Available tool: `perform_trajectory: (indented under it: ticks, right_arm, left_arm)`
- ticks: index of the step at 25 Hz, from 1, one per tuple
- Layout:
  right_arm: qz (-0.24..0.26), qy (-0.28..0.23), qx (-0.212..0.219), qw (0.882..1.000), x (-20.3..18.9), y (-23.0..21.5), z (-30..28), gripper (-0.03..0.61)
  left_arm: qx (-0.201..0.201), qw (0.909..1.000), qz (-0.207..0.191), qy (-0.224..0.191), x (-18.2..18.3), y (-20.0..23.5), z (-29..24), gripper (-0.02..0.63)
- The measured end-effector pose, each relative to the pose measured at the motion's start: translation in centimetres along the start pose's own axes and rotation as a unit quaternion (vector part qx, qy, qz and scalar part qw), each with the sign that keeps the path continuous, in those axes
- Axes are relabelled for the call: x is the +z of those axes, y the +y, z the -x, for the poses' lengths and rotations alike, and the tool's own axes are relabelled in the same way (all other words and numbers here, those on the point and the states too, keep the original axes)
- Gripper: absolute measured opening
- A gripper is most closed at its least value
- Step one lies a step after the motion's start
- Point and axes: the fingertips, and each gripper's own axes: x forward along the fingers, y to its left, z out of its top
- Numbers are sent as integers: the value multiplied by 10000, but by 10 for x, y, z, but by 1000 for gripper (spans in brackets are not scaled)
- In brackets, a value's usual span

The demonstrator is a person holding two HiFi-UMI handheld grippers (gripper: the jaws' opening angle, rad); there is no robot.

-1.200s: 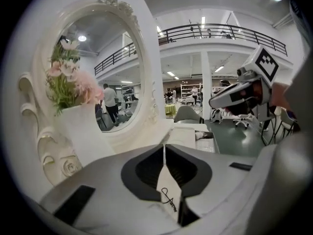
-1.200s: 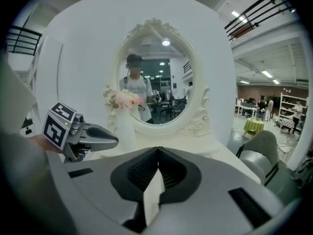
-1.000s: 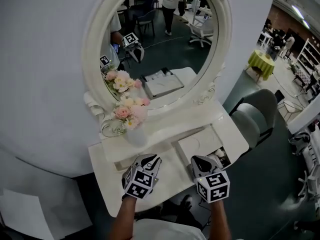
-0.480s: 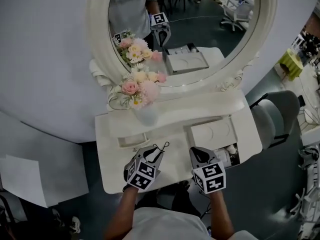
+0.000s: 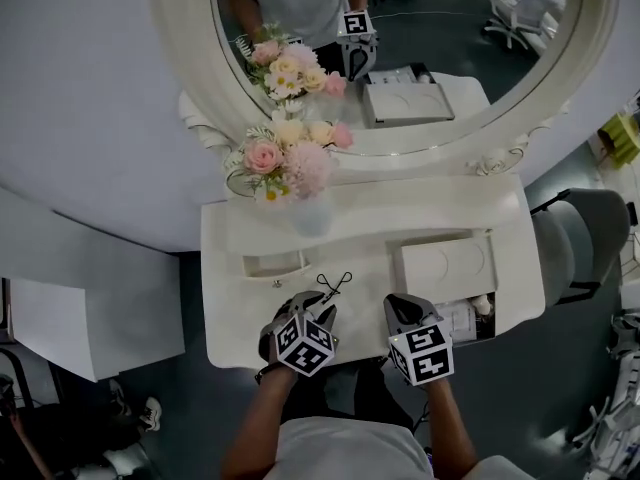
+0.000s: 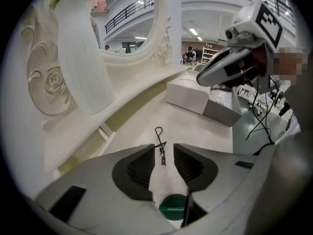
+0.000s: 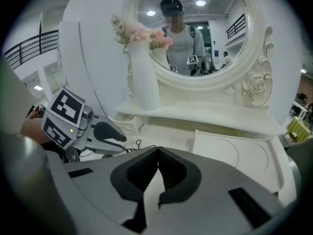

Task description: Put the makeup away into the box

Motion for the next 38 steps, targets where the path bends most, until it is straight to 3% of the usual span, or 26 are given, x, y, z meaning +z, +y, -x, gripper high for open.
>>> perform_trajectory:
  ticks: [7, 11, 17, 19, 31, 38]
  right_arm:
    - [375, 241, 346, 9984, -12, 13, -19, 2]
    - [439, 276, 390, 9979, -10, 22, -25, 2]
    - [412, 330, 383, 9979, -17, 28, -25, 2]
    - [438, 328, 373, 9978, -18, 28, -24, 2]
    - [205, -23, -21, 9998, -8, 9, 15, 2]
    - [134, -382, -441, 9982, 10, -19, 55, 2]
  left_arm:
    - [287, 9987, 94, 414, -23, 4, -25, 140]
    - [199, 9988, 13, 454, -29, 6, -34, 138]
    - [151, 9989, -143, 430, -32, 9, -37, 55]
    - [123, 9987, -244, 428, -29, 11, -35, 54]
    - [124, 9984, -547, 92, 9, 3, -4, 46]
    - [146, 9971, -628, -396, 52, -17, 24, 46]
